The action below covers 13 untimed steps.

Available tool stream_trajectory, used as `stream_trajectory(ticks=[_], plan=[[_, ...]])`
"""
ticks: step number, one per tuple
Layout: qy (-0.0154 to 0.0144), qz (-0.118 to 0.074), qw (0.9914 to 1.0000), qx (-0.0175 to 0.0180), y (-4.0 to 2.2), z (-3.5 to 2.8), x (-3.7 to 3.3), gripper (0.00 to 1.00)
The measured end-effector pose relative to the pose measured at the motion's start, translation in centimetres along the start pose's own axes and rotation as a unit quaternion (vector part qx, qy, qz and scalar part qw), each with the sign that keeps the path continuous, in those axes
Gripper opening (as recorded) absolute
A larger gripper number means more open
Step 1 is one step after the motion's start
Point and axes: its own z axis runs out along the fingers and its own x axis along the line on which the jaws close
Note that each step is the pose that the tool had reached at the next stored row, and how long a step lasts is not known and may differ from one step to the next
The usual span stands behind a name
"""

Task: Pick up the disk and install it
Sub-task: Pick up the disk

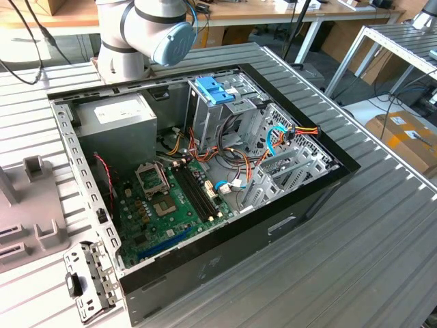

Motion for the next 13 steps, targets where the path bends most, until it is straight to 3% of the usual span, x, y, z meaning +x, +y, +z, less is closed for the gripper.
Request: stream_trajectory(ticks=[13], plan=[[0.0000,0.000,1.00000,0.0000,0.04,-1.27,-0.06,0.36]])
